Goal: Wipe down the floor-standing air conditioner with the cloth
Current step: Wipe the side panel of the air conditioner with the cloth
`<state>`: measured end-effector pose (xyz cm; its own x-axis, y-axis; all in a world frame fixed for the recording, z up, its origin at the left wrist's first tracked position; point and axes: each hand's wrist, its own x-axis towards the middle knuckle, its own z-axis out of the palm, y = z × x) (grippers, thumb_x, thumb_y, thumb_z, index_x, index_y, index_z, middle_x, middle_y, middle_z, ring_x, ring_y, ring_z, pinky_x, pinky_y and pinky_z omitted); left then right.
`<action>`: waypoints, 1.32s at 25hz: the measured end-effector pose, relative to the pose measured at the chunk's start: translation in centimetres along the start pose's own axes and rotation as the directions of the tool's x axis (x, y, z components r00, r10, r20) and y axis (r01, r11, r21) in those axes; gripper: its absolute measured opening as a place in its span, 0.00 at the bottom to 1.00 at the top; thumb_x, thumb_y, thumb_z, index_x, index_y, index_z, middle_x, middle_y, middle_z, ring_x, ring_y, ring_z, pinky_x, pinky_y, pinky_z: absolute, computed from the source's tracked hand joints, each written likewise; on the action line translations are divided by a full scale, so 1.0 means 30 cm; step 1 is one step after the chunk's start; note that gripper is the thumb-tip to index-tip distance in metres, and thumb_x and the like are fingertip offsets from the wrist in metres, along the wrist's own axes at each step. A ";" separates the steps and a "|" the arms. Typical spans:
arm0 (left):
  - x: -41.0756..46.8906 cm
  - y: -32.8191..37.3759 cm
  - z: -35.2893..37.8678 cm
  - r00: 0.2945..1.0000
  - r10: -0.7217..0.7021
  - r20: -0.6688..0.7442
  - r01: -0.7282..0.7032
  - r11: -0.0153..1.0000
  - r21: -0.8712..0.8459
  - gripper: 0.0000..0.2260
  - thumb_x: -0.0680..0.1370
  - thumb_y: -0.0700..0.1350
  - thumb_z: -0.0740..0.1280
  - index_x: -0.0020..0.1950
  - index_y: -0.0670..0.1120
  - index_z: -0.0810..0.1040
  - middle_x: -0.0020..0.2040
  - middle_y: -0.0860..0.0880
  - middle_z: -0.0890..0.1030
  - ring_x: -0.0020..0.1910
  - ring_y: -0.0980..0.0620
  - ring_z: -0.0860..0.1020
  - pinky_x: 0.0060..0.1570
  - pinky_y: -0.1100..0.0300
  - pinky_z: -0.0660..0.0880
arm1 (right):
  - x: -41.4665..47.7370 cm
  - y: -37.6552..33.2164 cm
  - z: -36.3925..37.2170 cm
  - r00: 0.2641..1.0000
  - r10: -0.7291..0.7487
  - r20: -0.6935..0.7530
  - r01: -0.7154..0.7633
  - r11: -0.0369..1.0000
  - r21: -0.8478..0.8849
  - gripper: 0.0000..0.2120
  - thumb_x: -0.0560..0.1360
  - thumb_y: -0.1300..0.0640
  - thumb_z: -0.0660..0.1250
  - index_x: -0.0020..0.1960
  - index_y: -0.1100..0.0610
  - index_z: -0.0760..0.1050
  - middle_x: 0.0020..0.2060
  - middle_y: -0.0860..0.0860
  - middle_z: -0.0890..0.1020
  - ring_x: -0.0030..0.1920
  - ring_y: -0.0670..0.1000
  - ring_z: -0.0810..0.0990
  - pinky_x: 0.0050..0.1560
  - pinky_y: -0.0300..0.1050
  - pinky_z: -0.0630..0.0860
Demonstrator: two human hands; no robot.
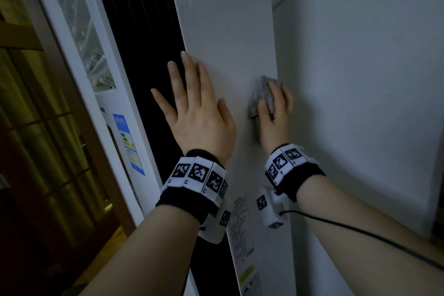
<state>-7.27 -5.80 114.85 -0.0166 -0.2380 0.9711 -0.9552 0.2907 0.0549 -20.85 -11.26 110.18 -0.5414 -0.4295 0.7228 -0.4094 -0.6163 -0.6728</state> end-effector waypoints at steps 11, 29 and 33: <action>-0.002 0.000 0.015 1.000 -0.007 -0.031 0.008 1.000 0.026 0.28 0.77 0.47 0.60 0.76 0.43 0.58 0.78 0.45 0.53 0.77 0.44 0.48 0.71 0.41 0.38 | -0.053 0.072 -0.021 0.997 -0.082 0.012 0.082 0.996 0.024 0.19 0.78 0.57 0.60 0.68 0.51 0.66 0.72 0.58 0.58 0.71 0.53 0.59 0.68 0.35 0.57; -0.024 -0.016 -0.015 1.000 -0.028 0.009 0.029 0.993 -0.112 0.29 0.77 0.43 0.59 0.77 0.42 0.54 0.78 0.46 0.51 0.77 0.46 0.46 0.71 0.50 0.30 | -0.081 0.075 -0.021 0.981 0.182 -0.060 -0.175 0.979 0.103 0.19 0.79 0.59 0.60 0.69 0.51 0.65 0.73 0.56 0.59 0.72 0.54 0.61 0.70 0.47 0.62; -0.034 -0.022 -0.025 1.000 -0.027 0.013 0.029 0.987 -0.161 0.30 0.77 0.42 0.59 0.77 0.41 0.53 0.78 0.46 0.52 0.77 0.44 0.46 0.70 0.53 0.29 | -0.122 0.026 -0.008 0.986 0.164 -0.034 -0.162 0.985 0.060 0.20 0.79 0.58 0.60 0.71 0.57 0.65 0.73 0.58 0.59 0.72 0.55 0.61 0.72 0.52 0.61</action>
<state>-6.40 -5.07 114.00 0.0054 -0.2577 0.9662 -0.8955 0.4288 0.1193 -19.37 -10.01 106.99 -0.6262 -0.5021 0.5965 -0.2717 -0.5766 -0.7706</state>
